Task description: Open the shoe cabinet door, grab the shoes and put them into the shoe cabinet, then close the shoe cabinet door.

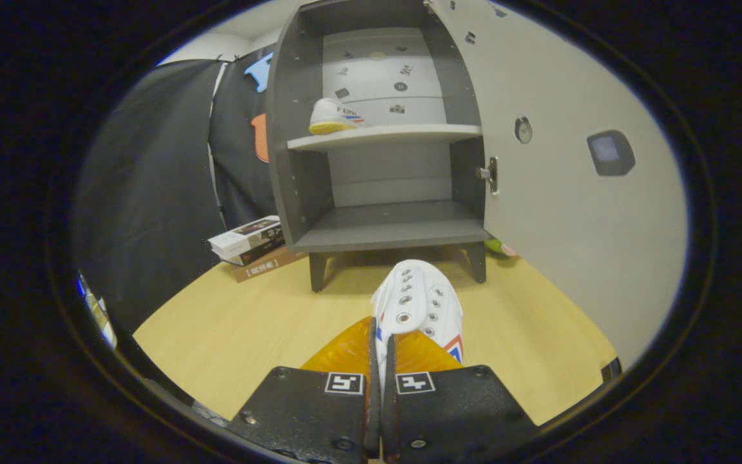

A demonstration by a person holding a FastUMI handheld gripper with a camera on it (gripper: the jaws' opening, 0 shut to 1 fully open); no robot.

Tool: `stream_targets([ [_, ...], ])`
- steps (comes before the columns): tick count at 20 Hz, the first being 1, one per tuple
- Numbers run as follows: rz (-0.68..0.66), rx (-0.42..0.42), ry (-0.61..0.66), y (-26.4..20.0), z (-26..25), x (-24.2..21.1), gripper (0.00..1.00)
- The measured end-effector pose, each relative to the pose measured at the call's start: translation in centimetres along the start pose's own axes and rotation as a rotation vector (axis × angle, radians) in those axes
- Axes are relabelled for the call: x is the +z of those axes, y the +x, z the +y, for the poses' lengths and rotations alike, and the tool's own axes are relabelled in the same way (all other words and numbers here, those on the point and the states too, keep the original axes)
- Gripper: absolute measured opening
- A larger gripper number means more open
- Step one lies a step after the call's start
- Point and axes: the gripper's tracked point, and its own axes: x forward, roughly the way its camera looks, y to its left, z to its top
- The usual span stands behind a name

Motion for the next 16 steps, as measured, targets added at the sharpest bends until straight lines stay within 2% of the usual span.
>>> stream_targets([
  [4,-0.089,0.013,-0.023,-2.8,0.5,6.9,0.05],
  [9,-0.214,-0.009,-0.096,-5.3,0.6,16.6,0.05],
  [13,-0.262,-0.069,-0.146,-5.5,0.1,23.3,0.05],
  [16,-0.268,-0.094,-0.132,-4.3,0.0,27.7,0.05],
])
